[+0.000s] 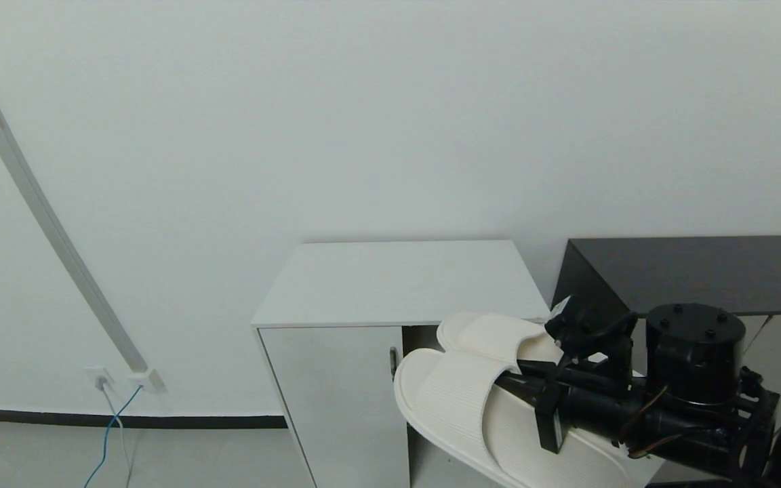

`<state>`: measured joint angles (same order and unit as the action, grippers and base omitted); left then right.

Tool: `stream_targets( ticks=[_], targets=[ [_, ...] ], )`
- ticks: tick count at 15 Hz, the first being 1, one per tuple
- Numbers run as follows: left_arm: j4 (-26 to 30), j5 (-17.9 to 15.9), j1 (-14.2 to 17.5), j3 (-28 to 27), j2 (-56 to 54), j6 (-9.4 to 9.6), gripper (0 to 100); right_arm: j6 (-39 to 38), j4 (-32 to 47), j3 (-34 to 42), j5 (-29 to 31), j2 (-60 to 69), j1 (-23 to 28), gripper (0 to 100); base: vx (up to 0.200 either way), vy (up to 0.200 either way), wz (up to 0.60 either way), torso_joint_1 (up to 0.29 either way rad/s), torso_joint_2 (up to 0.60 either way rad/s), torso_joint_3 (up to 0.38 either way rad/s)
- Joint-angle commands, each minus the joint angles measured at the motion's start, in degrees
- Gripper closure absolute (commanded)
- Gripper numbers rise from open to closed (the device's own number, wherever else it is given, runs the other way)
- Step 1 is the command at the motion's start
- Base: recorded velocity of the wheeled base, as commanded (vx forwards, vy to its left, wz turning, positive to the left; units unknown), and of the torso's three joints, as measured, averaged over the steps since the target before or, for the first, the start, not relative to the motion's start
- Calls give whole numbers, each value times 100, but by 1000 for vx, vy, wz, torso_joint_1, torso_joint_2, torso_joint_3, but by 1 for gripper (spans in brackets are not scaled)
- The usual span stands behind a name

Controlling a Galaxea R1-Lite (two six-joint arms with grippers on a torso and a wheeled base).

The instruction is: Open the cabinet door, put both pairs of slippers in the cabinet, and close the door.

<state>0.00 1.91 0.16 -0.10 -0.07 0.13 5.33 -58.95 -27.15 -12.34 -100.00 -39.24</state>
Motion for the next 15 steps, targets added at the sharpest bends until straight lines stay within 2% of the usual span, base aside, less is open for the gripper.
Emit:
stream_targets(
  ticks=[1, 11, 15],
  targets=[
    [0, 2, 2, 1, 7, -5, 100, 3, -2, 8, -6, -28, -5, 100, 0, 0, 0, 0, 0, 0],
    [0, 11, 2, 1, 7, -5, 100, 12, -2, 43, -6, -37, -13, 100, 0, 0, 0, 0, 0, 0],
    [0, 2, 2, 1, 7, -5, 100, 12, -2, 78, -14, -37, -13, 100, 0, 0, 0, -143, 321, 171]
  ],
)
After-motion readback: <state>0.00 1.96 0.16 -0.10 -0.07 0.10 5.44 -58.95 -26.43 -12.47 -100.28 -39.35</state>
